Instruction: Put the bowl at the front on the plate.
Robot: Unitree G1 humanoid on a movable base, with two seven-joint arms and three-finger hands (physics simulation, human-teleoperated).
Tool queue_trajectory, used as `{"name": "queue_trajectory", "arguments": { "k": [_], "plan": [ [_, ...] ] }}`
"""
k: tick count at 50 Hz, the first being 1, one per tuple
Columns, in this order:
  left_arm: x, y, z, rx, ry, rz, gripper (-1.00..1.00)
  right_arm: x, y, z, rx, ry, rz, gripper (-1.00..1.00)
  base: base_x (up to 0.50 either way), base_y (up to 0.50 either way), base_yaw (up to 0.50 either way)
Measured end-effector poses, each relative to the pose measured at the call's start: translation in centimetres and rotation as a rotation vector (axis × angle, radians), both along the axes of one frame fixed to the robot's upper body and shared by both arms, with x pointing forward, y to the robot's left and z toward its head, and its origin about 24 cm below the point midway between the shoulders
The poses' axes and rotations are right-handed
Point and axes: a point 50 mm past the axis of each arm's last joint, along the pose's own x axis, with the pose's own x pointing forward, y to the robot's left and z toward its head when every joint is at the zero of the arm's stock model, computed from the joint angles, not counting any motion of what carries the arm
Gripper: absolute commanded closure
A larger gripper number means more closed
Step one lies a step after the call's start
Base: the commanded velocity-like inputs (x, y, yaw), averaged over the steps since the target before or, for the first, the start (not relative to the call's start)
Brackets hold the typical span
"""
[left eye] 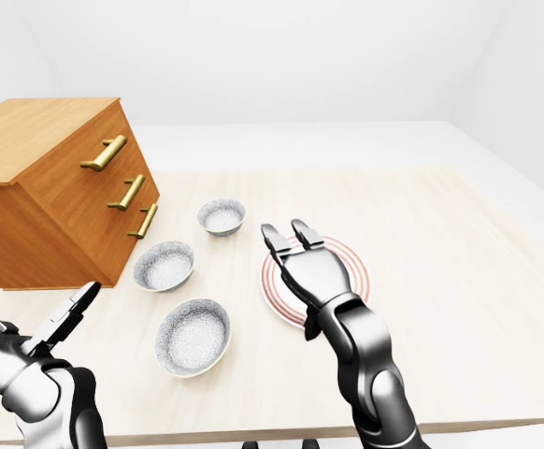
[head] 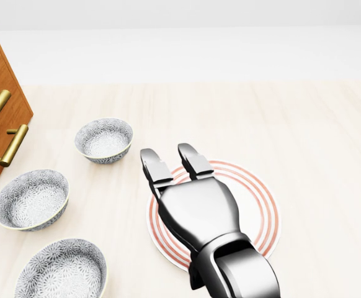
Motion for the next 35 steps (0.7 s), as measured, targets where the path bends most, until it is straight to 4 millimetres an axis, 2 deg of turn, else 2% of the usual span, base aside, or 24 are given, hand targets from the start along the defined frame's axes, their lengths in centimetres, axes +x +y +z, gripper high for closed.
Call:
{"name": "queue_trajectory", "arguments": {
  "k": [18,35],
  "plan": [
    [0.1,0.0,-0.1,0.002,0.007,-0.001,-1.00,-0.2,2.6,-0.8,-0.038,0.035,0.076,-1.00,0.00,0.00,0.00],
    [0.2,0.0,-0.2,0.002,0.014,-0.003,-1.00,-0.9,5.9,-3.9,-0.097,0.162,0.216,-1.00,0.00,0.00,0.00]
  ]
}}
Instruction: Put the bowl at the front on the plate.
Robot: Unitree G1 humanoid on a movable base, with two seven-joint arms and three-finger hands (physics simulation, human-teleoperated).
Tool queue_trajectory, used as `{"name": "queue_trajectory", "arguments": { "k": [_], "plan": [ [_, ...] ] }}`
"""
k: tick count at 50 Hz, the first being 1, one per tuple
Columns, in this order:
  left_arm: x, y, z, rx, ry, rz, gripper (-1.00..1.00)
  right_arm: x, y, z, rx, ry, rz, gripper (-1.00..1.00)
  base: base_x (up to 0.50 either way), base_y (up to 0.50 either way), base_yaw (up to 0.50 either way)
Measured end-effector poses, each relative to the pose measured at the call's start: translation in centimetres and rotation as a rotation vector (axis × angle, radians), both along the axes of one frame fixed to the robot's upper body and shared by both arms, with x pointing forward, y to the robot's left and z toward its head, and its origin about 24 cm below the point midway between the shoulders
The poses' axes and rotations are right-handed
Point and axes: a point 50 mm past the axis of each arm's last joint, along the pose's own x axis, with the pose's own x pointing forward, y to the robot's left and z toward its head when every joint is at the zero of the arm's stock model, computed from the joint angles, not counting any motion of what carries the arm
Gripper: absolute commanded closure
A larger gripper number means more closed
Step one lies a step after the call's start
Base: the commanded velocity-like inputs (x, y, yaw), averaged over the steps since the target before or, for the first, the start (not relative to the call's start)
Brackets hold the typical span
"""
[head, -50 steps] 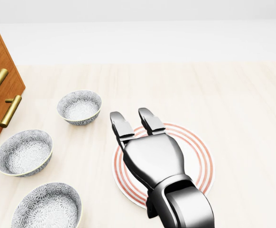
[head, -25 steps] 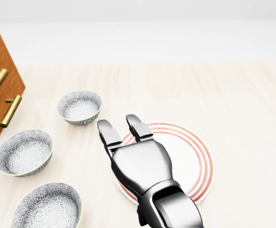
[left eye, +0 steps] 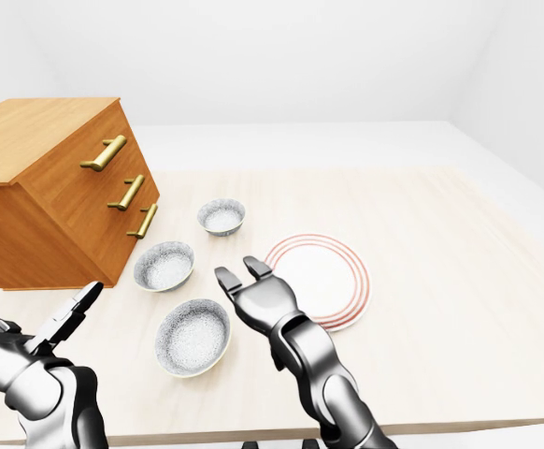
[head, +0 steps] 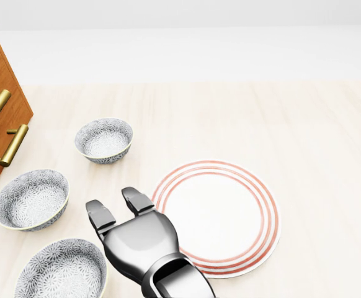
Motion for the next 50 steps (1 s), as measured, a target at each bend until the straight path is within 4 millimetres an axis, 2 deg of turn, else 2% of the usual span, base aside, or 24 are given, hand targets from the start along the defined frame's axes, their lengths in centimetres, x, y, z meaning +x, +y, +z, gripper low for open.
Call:
{"name": "queue_trajectory", "arguments": {
  "k": [26,50],
  "plan": [
    [-0.1,0.0,0.0,0.002,0.000,0.003,-1.00,-2.5,3.8,-3.7,-0.082,0.137,0.228,-1.00,0.00,0.00,0.00],
    [0.1,0.1,0.0,0.002,0.004,0.001,-1.00,-3.3,5.1,-5.3,-0.114,0.197,0.320,-1.00,0.00,0.00,0.00]
  ]
}}
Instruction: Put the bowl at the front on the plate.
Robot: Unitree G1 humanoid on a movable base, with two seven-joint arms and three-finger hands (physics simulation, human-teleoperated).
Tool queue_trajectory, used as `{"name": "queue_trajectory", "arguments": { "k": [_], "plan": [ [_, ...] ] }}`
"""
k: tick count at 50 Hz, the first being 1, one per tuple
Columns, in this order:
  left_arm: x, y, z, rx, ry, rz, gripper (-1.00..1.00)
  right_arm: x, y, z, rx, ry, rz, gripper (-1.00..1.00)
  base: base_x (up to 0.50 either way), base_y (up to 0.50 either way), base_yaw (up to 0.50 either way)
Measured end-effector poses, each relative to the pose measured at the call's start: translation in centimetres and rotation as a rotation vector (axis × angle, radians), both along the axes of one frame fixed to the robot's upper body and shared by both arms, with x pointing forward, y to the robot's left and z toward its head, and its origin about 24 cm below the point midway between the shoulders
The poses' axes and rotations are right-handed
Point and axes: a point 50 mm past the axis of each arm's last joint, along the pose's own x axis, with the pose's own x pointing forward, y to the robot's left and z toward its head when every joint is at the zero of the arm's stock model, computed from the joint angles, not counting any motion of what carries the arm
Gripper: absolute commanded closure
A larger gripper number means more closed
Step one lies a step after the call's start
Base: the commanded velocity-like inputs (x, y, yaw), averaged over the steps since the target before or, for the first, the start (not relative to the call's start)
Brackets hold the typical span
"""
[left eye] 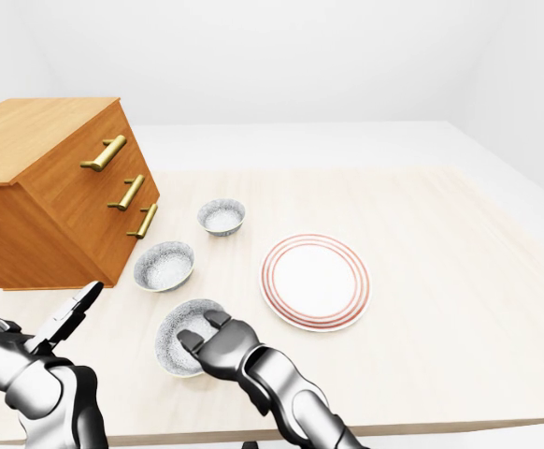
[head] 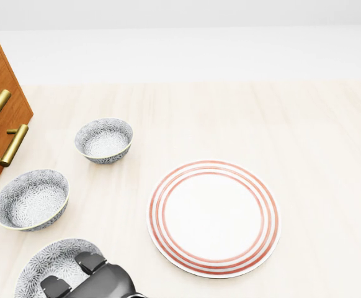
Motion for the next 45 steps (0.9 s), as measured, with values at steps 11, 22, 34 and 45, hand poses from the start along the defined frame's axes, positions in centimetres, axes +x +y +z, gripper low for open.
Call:
{"name": "queue_trajectory", "arguments": {
  "k": [11,22,34,45],
  "plan": [
    [0.01,-0.02,0.03,0.001,-0.001,-0.001,-1.00,-0.02,0.23,-0.69,-0.012,0.034,0.006,-1.00,0.00,0.00,0.00],
    [0.01,-0.02,0.06,0.002,-0.001,-0.001,-1.00,-0.03,0.31,-0.92,-0.016,0.046,0.008,-1.00,0.00,0.00,0.00],
    [0.00,-0.02,0.07,0.003,-0.002,-0.001,-1.00,-0.03,0.34,-1.00,-0.017,0.050,0.008,-1.00,0.00,0.00,0.00],
    [-0.12,-0.01,0.29,0.008,-0.010,0.003,-1.00,-0.01,0.69,-1.01,-0.010,0.063,0.014,-1.00,0.00,0.00,0.00]
  ]
}}
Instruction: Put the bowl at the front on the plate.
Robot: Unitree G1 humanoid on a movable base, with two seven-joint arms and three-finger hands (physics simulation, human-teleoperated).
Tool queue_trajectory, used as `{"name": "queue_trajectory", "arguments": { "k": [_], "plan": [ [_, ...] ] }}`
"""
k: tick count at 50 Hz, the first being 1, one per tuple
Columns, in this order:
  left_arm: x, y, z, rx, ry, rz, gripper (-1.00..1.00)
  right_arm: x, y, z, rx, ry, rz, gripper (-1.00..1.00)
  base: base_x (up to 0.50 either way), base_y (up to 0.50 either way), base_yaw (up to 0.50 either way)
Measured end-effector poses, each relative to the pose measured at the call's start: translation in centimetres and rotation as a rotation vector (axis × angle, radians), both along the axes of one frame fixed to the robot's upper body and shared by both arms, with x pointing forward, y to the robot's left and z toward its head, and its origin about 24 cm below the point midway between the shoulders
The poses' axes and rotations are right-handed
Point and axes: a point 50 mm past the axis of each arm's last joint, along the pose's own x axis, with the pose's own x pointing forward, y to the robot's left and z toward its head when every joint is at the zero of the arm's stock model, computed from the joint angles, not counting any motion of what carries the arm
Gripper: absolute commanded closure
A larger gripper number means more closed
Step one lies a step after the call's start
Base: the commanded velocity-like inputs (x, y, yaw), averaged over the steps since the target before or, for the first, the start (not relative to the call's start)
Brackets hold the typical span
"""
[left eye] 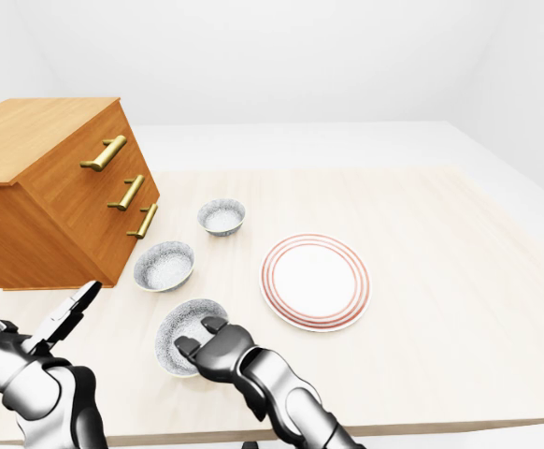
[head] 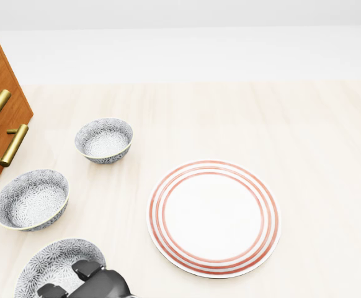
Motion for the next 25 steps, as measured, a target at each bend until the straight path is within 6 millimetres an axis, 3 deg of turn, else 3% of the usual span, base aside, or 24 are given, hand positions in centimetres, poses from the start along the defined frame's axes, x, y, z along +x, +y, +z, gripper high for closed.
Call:
{"name": "queue_trajectory", "arguments": {
  "k": [25],
  "plan": [
    [-0.07,0.01,0.18,0.004,-0.007,0.002,-1.00,0.38,0.55,-0.17,0.023,0.054,-0.022,-1.00,0.00,0.00,0.00]
  ]
}}
